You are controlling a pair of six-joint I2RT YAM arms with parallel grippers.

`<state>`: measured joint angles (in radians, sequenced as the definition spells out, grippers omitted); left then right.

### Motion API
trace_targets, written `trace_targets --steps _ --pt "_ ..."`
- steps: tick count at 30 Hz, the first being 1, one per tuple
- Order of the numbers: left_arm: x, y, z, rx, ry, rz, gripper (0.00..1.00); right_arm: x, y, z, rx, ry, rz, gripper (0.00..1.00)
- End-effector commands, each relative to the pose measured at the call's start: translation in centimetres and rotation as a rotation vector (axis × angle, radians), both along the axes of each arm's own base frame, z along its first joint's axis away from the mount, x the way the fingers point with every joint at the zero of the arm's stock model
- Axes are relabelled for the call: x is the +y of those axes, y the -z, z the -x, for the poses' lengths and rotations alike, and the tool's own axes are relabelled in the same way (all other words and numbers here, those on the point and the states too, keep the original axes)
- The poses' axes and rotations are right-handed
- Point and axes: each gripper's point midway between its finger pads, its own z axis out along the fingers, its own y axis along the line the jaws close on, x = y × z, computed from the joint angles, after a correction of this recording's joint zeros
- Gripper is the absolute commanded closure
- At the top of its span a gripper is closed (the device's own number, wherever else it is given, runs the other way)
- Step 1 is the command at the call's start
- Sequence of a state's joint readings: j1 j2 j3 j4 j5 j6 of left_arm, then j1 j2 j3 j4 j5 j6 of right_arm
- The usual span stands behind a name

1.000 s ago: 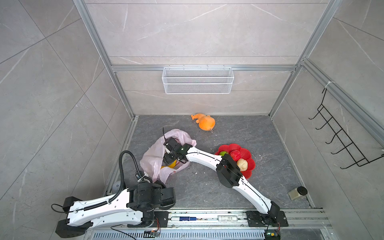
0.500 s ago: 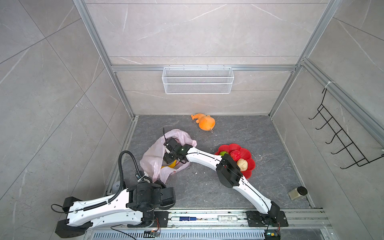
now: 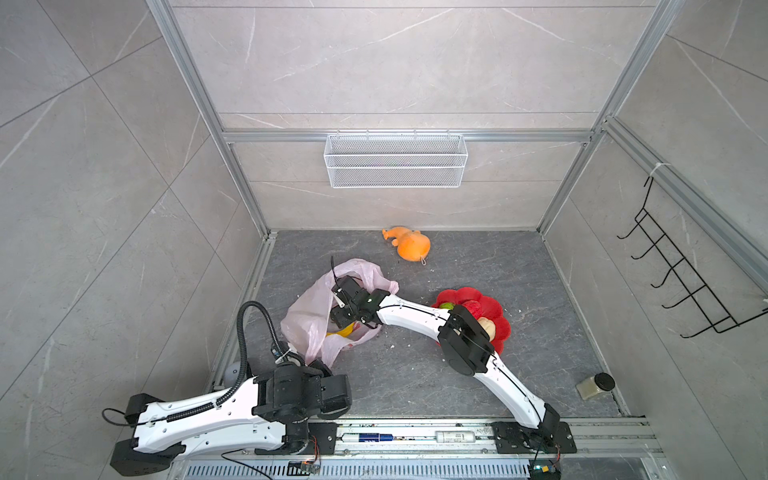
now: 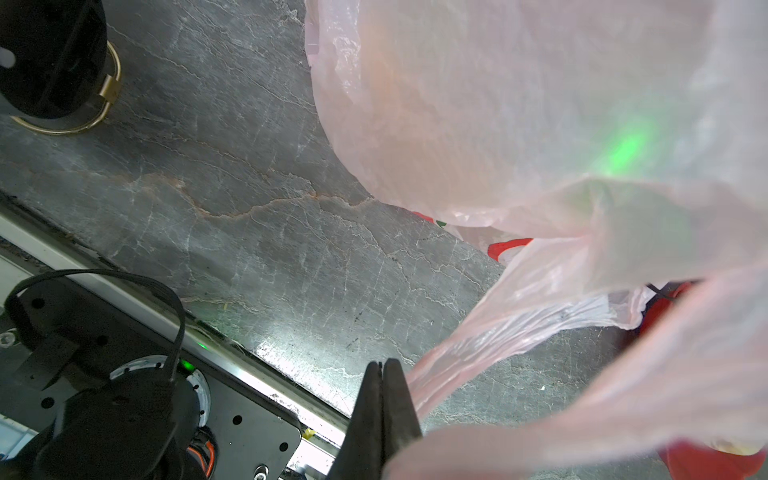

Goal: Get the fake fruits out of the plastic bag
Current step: 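Lift the yellow fruit out of the bag with the right gripper, then lower the yellow fruit onto the red plate with the right gripper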

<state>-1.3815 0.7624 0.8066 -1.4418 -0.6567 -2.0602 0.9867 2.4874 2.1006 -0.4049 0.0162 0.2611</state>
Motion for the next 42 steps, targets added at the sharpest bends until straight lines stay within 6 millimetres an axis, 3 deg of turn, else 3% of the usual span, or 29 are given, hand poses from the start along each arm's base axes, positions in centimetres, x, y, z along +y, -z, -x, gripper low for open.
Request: trace_targets --steps 1,17,26,31,37,42 --pt "0.6 -0.5 -0.5 -0.045 0.009 -0.026 1.00 -0.4 -5.5 -0.5 -0.067 0.012 -0.076 0.64" --pt "0.5 -0.6 -0.9 -0.079 0.034 -0.019 1.00 -4.5 -9.7 1.6 -0.111 0.004 -0.073 0.65" --pt "-1.0 -0.6 -1.3 -0.086 0.061 -0.027 1.00 -5.8 -14.0 3.0 -0.134 -0.018 -0.131 0.65" --pt "-1.8 -1.2 -1.7 -0.113 0.091 -0.031 1.00 -7.3 -17.8 4.4 -0.146 -0.035 -0.172 0.65" --pt "-3.1 -2.2 -2.4 -0.147 0.144 -0.052 1.00 -12.5 -21.7 7.0 -0.160 -0.002 -0.164 0.66" --pt "-3.7 -2.2 -2.5 -0.143 0.163 -0.074 1.00 -19.8 -21.4 7.9 -0.133 0.131 -0.083 0.66"
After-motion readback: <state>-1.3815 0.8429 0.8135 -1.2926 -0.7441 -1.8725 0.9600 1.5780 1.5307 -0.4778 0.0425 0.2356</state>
